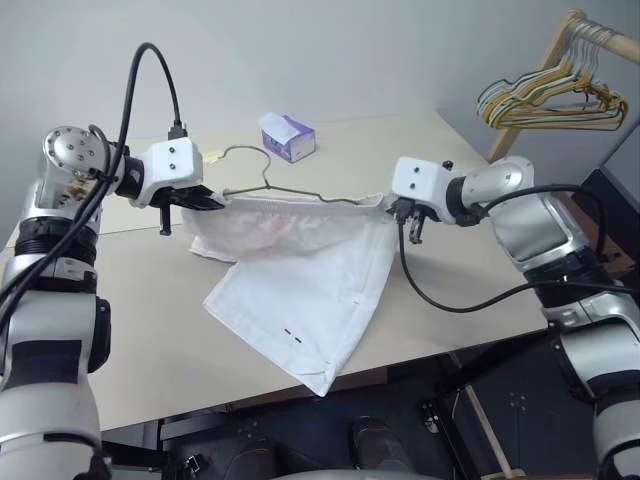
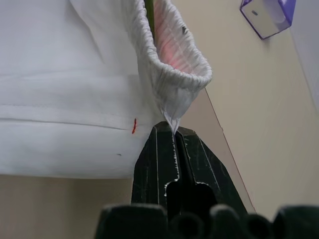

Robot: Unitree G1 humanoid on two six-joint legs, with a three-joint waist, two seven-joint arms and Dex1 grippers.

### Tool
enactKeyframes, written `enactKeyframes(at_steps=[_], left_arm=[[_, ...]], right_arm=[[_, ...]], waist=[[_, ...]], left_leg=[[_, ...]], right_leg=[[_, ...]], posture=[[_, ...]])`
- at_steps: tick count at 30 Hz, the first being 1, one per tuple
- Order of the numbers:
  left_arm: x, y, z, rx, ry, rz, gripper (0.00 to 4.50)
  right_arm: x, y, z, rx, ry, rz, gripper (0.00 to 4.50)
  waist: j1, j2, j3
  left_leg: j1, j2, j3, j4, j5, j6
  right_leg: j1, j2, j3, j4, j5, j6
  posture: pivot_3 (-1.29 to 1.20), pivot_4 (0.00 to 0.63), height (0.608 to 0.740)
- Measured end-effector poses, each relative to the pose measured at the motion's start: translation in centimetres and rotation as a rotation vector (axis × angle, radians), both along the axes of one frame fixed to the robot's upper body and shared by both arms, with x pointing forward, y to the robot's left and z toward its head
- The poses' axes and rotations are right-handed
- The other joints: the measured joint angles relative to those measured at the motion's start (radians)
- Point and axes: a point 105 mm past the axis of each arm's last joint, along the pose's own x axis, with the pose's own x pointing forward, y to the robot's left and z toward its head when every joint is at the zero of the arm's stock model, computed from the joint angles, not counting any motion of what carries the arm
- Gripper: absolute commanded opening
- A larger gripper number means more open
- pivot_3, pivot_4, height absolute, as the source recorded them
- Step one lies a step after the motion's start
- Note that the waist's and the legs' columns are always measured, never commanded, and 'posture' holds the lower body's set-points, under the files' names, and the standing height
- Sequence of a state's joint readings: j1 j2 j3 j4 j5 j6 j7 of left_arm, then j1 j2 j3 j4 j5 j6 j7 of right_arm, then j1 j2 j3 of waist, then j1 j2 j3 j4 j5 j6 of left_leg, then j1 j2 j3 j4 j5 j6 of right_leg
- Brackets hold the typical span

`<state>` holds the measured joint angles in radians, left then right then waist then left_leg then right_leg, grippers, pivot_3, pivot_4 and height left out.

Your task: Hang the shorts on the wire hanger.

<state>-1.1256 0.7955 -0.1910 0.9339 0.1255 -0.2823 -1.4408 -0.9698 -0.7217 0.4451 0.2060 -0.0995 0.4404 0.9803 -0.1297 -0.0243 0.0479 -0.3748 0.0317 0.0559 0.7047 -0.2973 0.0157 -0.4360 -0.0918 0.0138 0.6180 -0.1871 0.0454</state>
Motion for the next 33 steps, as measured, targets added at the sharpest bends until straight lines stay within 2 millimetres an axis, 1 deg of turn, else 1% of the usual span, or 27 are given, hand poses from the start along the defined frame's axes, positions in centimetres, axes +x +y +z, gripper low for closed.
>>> enactKeyframes(at_steps=[4,8,12,14,16,18,22,27,29,31,33], left_arm=[[0.3,0.3,-0.4,0.047,0.006,0.026,0.0],[0.8,0.4,-0.1,0.062,-0.024,0.056,0.0],[1.1,-0.2,0.2,0.051,-0.042,0.049,0.0],[1.2,-0.6,0.2,0.041,-0.044,0.038,0.0],[1.2,-1.0,0.2,0.033,-0.044,0.028,0.0],[1.3,-1.3,0.3,0.027,-0.047,0.019,0.0],[1.4,-1.3,0.4,0.025,-0.059,0.025,0.0],[1.4,-1.2,0.5,0.026,-0.064,0.029,0.0],[1.4,-1.3,0.6,0.02,-0.065,0.027,0.0],[1.3,-1.4,0.8,-0.006,-0.067,0.02,0.0],[1.2,-1.5,1.0,-0.018,-0.073,0.012,0.0]], right_arm=[[0.1,0.5,0.3,0.013,-0.012,0.009,0.07],[-0.3,1.2,1.6,0.022,-0.036,0.047,0.07],[-1.5,3.5,3.7,0.027,-0.085,0.147,0.07],[-1.5,4.6,4.5,0.035,-0.113,0.175,0.07],[-1.2,5.6,5.0,0.034,-0.141,0.182,0.07],[-0.8,6.1,5.0,0.013,-0.179,0.19,0.07],[-0.2,6.5,4.4,-0.031,-0.217,0.211,0.07],[-0.8,7.3,4.6,-0.021,-0.235,0.276,0.07],[-1.0,7.4,4.3,-0.029,-0.24,0.305,0.07],[-1.1,7.5,3.6,-0.032,-0.228,0.317,0.07],[-0.9,7.3,2.6,-0.038,-0.21,0.317,0.51]], waist=[[0.0,0.0,0.0],[0.0,0.0,0.0],[-0.003,0.0,0.0],[-0.009,0.0,0.0],[-0.016,0.0,0.0],[-0.019,0.0,0.0],[-0.027,0.0,0.0],[-0.029,0.0,0.0],[-0.029,0.0,0.0],[-0.029,0.0,0.0],[-0.029,0.0,0.0]], left_leg=[[0.0,0.0,0.0,0.0,0.0,0.0],[-0.001,0.0,0.0,0.0,0.0,0.0],[-0.002,0.0,0.0,0.001,0.0,0.0],[-0.002,0.0,0.0,0.002,0.0,0.0],[-0.002,0.0,0.0,0.004,0.0,0.0],[-0.003,0.0,-0.001,0.006,0.0,0.0],[-0.003,0.0,-0.001,0.007,0.0,0.0],[-0.003,0.0,-0.001,0.007,0.0,0.0],[-0.003,0.0,-0.001,0.007,0.0,0.0],[-0.003,0.0,-0.001,0.007,0.0,0.0],[-0.003,0.0,-0.001,0.007,0.0,0.0]], right_leg=[[0.0,0.0,0.0,0.001,0.0,0.0],[-0.001,0.0,0.0,0.001,0.0,0.0],[-0.002,0.0,0.0,0.002,0.0,0.0],[-0.002,0.0,0.0,0.003,0.0,0.0],[-0.003,0.0,0.0,0.005,0.0,0.0],[-0.003,0.0,0.0,0.006,0.0,0.0],[-0.003,-0.001,0.0,0.007,0.0,0.0],[-0.003,0.0,0.0,0.008,0.0,0.0],[-0.003,-0.001,0.0,0.008,0.0,0.0],[-0.003,0.0,0.0,0.008,0.0,0.0],[-0.003,-0.001,0.0,0.008,0.0,0.0]], posture=[[-0.09,0.0,0.74],[-0.1,0.0,0.74],[-0.11,0.0,0.74],[-0.12,0.0,0.74],[-0.12,0.0,0.74],[-0.11,0.0,0.74],[-0.1,0.0,0.74],[-0.1,0.0,0.74],[-0.1,0.0,0.74],[-0.1,0.0,0.74],[-0.1,0.0,0.74]])
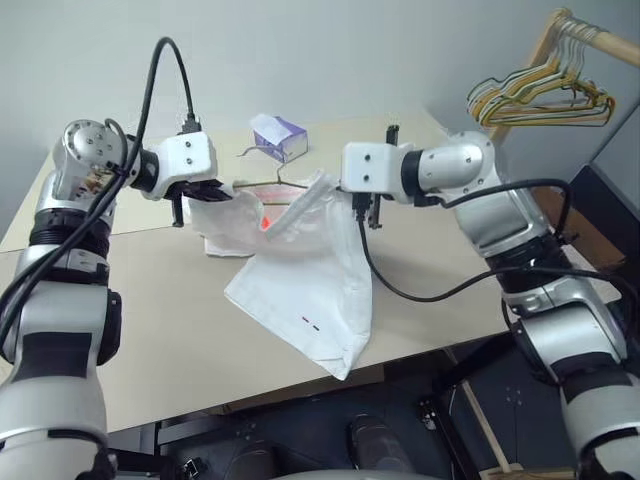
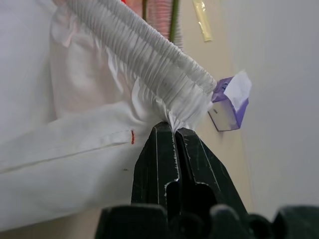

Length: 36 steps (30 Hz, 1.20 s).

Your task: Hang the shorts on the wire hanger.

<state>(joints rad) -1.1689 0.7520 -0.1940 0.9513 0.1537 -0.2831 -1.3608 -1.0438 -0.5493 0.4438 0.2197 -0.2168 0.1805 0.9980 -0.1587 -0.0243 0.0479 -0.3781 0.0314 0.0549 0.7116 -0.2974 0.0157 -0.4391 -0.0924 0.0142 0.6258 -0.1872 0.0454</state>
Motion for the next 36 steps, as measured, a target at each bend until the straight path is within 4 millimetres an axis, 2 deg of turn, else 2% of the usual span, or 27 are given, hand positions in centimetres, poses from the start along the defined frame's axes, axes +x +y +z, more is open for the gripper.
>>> enactKeyframes(at_steps=[7,14,20,26,30,34,36], left_arm=[[-0.4,-0.3,0.1,0.0,0.007,-0.032,0.0],[-0.4,-0.1,0.0,0.001,0.003,-0.027,0.0],[-0.4,-0.3,0.2,-0.015,-0.007,-0.039,0.0],[-0.6,-0.6,0.3,-0.028,-0.003,-0.066,0.0],[-0.7,-0.7,0.3,-0.032,0.002,-0.075,0.0],[-0.9,-0.7,0.0,-0.034,0.018,-0.087,0.0],[-1.0,-0.8,-0.1,-0.042,0.02,-0.089,0.0]], right_arm=[[1.2,-0.5,-1.4,-0.003,0.013,-0.053,2.83],[1.5,-0.6,-1.1,0.04,0.026,-0.08,2.83],[0.2,-0.7,-1.3,0.127,0.237,-0.029,2.83],[0.4,-1.1,-1.7,0.184,0.33,-0.062,2.83],[0.5,-0.8,-2.1,0.21,0.372,-0.077,1.67],[0.8,-1.1,-2.4,0.216,0.381,-0.098,0.19],[0.9,-1.1,-2.5,0.217,0.388,-0.1,0.03]], waist=[[-0.008,0.0,0.0],[-0.017,0.0,0.0],[-0.019,0.0,0.0],[-0.021,0.0,0.0],[-0.022,0.0,0.0],[-0.022,0.0,0.0],[-0.022,0.0,0.0]], left_leg=[[0.0,0.0,0.0,0.0,0.0,0.0],[0.0,0.0,-0.001,0.0,0.0,0.0],[0.0,0.0,-0.001,0.0,0.0,0.0],[0.0,0.0,-0.001,0.0,0.0,0.0],[0.0,0.0,-0.001,0.0,0.0,0.0],[0.0,0.0,-0.001,0.0,0.0,0.0],[0.0,0.0,-0.001,0.0,0.0,0.0]], right_leg=[[0.0,0.0,0.0,0.0,0.0,0.0],[0.0,0.0,0.0,0.0,0.0,0.0],[0.0,0.0,0.0,0.0,0.0,0.0],[0.0,0.0,0.0,0.001,0.0,0.0],[0.0,0.0,0.0,0.001,0.0,0.0],[0.0,0.0,0.0,0.001,0.0,0.0],[0.0,0.0,0.0,0.001,0.0,0.0]], posture=[[-0.1,0.0,0.74],[-0.1,0.0,0.74],[-0.11,0.0,0.74],[-0.11,0.0,0.74],[-0.11,0.0,0.74],[-0.11,0.0,0.74],[-0.11,0.0,0.74]])
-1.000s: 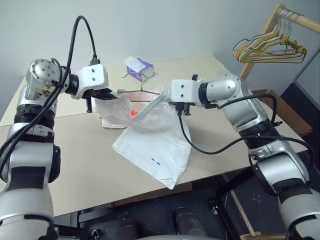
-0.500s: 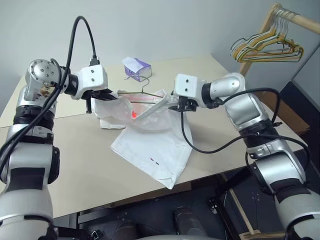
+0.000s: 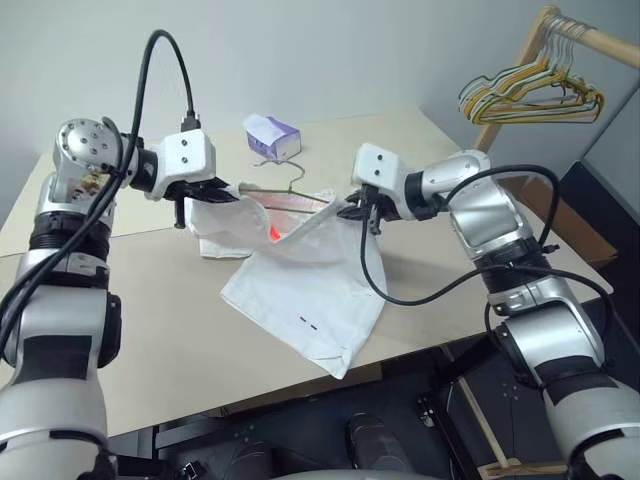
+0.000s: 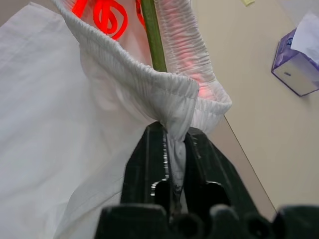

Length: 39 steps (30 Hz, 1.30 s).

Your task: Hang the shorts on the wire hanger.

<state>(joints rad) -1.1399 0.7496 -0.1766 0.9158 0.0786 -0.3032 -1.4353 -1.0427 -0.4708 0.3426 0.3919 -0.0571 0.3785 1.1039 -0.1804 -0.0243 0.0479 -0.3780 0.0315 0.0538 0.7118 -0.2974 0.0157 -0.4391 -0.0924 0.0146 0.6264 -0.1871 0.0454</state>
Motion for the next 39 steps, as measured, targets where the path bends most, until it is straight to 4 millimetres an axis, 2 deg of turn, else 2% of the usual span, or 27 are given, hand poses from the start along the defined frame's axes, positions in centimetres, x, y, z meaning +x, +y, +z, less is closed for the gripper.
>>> enactKeyframes(at_steps=[8,13,18,22,25,29,33,36,39], left_arm=[[0.1,-0.1,0.2,-0.022,-0.011,-0.001,0.0],[0.5,-0.3,0.8,-0.097,-0.062,0.017,1.47],[1.8,0.2,0.6,-0.169,-0.099,0.12,3.05],[2.6,0.9,1.4,-0.218,-0.156,0.206,4.35],[3.4,1.9,2.8,-0.283,-0.233,0.296,4.43],[4.5,3.0,4.8,-0.456,-0.335,0.427,4.43],[4.4,0.9,4.7,-0.619,-0.3,0.363,4.43],[3.4,-0.5,3.5,-0.668,-0.24,0.25,4.43],[1.5,-2.1,2.7,-0.747,-0.174,0.103,4.43]], right_arm=[[0.1,0.0,-0.1,-0.003,-0.008,-0.004,0.03],[0.2,0.0,-0.2,0.003,-0.013,-0.012,0.0],[0.1,-0.1,-0.3,0.02,0.007,-0.026,0.0],[-0.3,-1.1,-0.9,0.072,0.064,-0.082,0.0],[-0.5,-2.6,-1.1,0.1,0.095,-0.155,0.0],[-0.8,-5.3,-1.2,0.17,0.141,-0.332,0.0],[-2.1,-7.5,-0.8,0.245,0.173,-0.529,0.0],[-2.7,-9.3,-0.3,0.288,0.176,-0.678,0.0],[-3.3,-11.9,0.3,0.32,0.172,-0.866,0.0]], waist=[[0.0,0.0,0.0],[0.0,0.0,0.0],[0.0,0.0,0.0],[0.001,0.0,0.0],[0.003,0.0,0.0],[0.003,0.0,0.0],[-0.002,0.0,0.0],[-0.02,0.0,0.0],[-0.041,0.0,0.0]], left_leg=[[0.0,0.0,0.0,0.0,0.0,0.0],[0.0,0.0,0.0,0.0,0.0,0.0],[0.0,0.0,-0.001,0.0,0.0,0.0],[-0.001,0.0,-0.001,0.0,0.0,0.0],[-0.001,-0.001,-0.002,0.0,0.0,0.0],[-0.001,-0.001,-0.002,0.001,0.0,0.0],[-0.002,-0.001,-0.002,0.001,0.0,0.0],[-0.002,-0.001,-0.002,0.001,0.0,0.0],[-0.002,-0.001,-0.003,0.001,0.0,0.0]], right_leg=[[0.0,0.0,0.0,0.0,0.0,0.0],[0.0,0.0,0.0,0.0,0.0,0.0],[0.0,0.0,0.0,0.0,0.0,0.0],[0.0,-0.001,0.0,0.0,0.0,0.0],[0.0,-0.001,-0.001,0.0,0.0,0.0],[0.0,-0.003,-0.001,0.0,0.0,0.0],[0.0,-0.003,-0.002,0.0,0.0,0.0],[0.0,-0.003,-0.001,0.001,0.0,0.0],[0.0,-0.003,-0.001,0.0,0.0,0.0]], posture=[[-0.11,0.0,0.74],[-0.11,0.0,0.74],[-0.12,0.0,0.74],[-0.13,0.0,0.74],[-0.15,0.0,0.74],[-0.2,0.0,0.74],[-0.24,0.0,0.74],[-0.28,0.0,0.74],[-0.3,0.0,0.74]])
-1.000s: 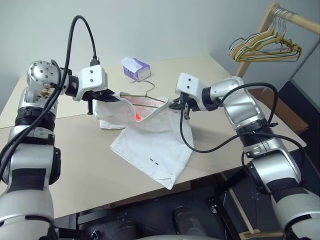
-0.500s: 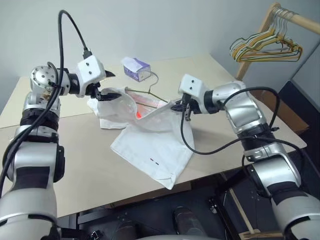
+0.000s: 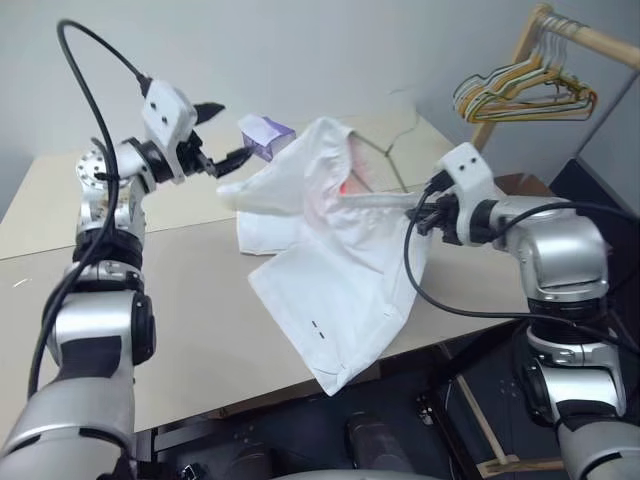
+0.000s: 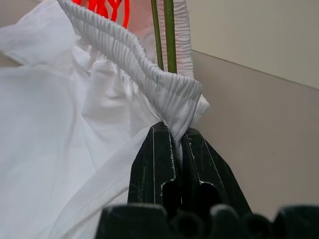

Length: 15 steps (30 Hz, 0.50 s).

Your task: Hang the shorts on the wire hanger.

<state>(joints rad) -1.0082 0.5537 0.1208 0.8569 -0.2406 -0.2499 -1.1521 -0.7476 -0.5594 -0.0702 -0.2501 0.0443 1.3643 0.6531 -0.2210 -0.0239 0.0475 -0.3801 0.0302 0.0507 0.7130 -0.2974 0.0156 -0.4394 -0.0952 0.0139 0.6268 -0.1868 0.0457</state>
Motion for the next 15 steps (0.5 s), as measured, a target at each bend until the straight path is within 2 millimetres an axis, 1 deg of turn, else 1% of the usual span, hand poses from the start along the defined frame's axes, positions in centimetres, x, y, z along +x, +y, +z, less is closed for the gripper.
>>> enactKeyframes(at_steps=[2,4,6,8,11,13,15], left_arm=[[-0.8,-0.6,0.2,-0.051,0.0,-0.062,4.43],[-1.8,-1.1,0.7,-0.09,-0.006,-0.111,4.43],[-2.2,-1.3,0.8,-0.099,-0.007,-0.125,4.43],[-2.9,-2.0,0.4,-0.105,-0.004,-0.148,4.43],[-3.4,-2.6,-0.2,-0.129,0.031,-0.163,4.43],[-3.6,-3.0,-0.1,-0.149,0.045,-0.17,4.43],[-3.9,-3.5,-0.1,-0.158,0.063,-0.162,4.43]], right_arm=[[-0.3,-1.4,0.0,0.011,0.021,-0.103,0.0],[-0.6,-3.4,-0.1,0.016,0.039,-0.251,0.0],[-0.7,-4.5,0.0,0.024,0.04,-0.341,0.0],[-0.7,-6.0,0.1,0.019,0.04,-0.474,0.0],[-0.6,-7.8,0.0,-0.004,0.048,-0.613,0.0],[-0.5,-8.9,-0.2,-0.014,0.059,-0.7,0.0],[-0.3,-10.0,0.1,0.003,0.065,-0.796,0.0]], waist=[[-0.015,0.0,0.0],[-0.033,0.0,0.0],[-0.046,0.002,-0.001],[-0.066,0.004,-0.002],[-0.084,0.004,-0.002],[-0.095,0.004,-0.002],[-0.104,0.004,-0.003]], left_leg=[[0.0,0.0,-0.004,0.0,0.0,0.0],[0.001,-0.001,-0.006,0.0,0.0,0.0],[0.001,-0.001,-0.006,0.0,0.0,0.0],[0.003,-0.001,-0.006,0.0,0.0,0.0],[0.005,-0.002,-0.006,0.0,0.0,0.0],[0.006,-0.002,-0.007,0.0,0.0,0.0],[0.007,-0.003,-0.006,-0.001,0.0,0.0]], right_leg=[[0.0,0.0,0.001,0.0,0.0,0.0],[0.0,0.0,0.002,0.0,0.0,0.001],[0.001,-0.001,0.003,0.001,0.001,0.001],[0.002,-0.001,0.004,0.001,0.001,0.001],[0.003,-0.001,0.006,0.001,0.001,0.001],[0.003,-0.001,0.006,0.001,0.001,0.001],[0.003,-0.001,0.008,0.001,0.001,0.002]], posture=[[-0.31,0.0,0.74],[-0.31,0.0,0.74],[-0.31,0.0,0.74],[-0.31,0.0,0.74],[-0.3,0.0,0.74],[-0.29,0.0,0.74],[-0.28,0.0,0.74]])
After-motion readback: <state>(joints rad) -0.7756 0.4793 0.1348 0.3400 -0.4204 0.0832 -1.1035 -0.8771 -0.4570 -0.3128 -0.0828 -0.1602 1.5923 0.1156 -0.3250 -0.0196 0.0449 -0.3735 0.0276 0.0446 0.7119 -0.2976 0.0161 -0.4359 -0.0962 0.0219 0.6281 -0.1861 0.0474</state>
